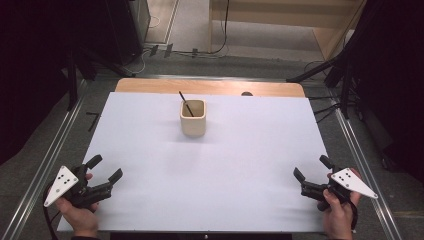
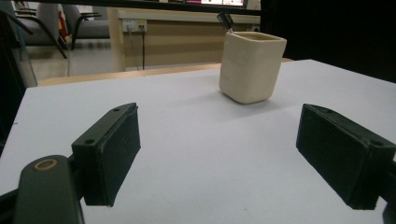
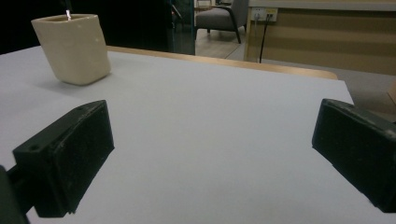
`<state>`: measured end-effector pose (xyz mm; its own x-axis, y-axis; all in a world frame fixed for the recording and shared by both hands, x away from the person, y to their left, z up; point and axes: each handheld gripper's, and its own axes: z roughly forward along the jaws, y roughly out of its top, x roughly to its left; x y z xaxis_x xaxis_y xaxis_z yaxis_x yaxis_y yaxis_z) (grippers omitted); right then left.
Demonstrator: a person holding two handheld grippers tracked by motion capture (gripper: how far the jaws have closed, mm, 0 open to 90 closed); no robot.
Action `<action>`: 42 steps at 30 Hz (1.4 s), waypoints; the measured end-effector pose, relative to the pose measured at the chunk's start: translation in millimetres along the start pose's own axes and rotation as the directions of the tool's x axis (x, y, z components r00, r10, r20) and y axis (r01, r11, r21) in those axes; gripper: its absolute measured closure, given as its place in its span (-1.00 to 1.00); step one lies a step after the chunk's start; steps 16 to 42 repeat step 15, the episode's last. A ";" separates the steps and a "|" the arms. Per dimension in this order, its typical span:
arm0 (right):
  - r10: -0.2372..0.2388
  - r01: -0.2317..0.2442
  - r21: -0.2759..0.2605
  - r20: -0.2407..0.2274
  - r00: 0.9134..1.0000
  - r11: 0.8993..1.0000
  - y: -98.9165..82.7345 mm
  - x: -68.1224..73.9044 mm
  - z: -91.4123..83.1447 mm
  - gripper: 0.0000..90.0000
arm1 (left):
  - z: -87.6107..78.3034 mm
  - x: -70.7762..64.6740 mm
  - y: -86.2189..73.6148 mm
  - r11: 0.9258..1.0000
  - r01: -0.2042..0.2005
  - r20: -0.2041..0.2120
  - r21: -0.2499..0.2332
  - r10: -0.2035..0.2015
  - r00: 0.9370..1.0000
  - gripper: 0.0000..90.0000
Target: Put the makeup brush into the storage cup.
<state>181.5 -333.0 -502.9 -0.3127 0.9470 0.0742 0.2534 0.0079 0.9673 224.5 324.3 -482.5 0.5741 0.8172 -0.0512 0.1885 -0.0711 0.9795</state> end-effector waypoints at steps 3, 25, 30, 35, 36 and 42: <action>0.003 -0.003 -0.005 0.002 1.000 1.000 -1.1 -3.2 -5.9 -1.00 | 0.2 0.4 -0.4 1.000 0.002 -0.003 0.002 -0.002 1.000 -0.68; 0.037 -0.037 0.005 0.012 0.999 0.999 -0.9 -2.8 -5.0 -1.00 | 2.5 1.4 -0.8 1.000 0.011 -0.002 0.005 -0.011 1.000 -0.68; 0.037 -0.037 0.005 0.012 0.999 0.999 -0.9 -2.8 -5.0 -1.00 | 2.5 1.4 -0.8 1.000 0.011 -0.002 0.005 -0.011 1.000 -0.68; 0.037 -0.037 0.005 0.012 0.999 0.999 -0.9 -2.8 -5.0 -1.00 | 2.5 1.4 -0.8 1.000 0.011 -0.002 0.005 -0.011 1.000 -0.68; 0.037 -0.037 0.005 0.012 0.999 0.999 -0.9 -2.8 -5.0 -1.00 | 2.5 1.4 -0.8 1.000 0.011 -0.002 0.005 -0.011 1.000 -0.68; 0.037 -0.037 0.005 0.012 0.999 0.999 -0.9 -2.8 -5.0 -1.00 | 2.5 1.4 -0.8 1.000 0.011 -0.002 0.005 -0.011 1.000 -0.68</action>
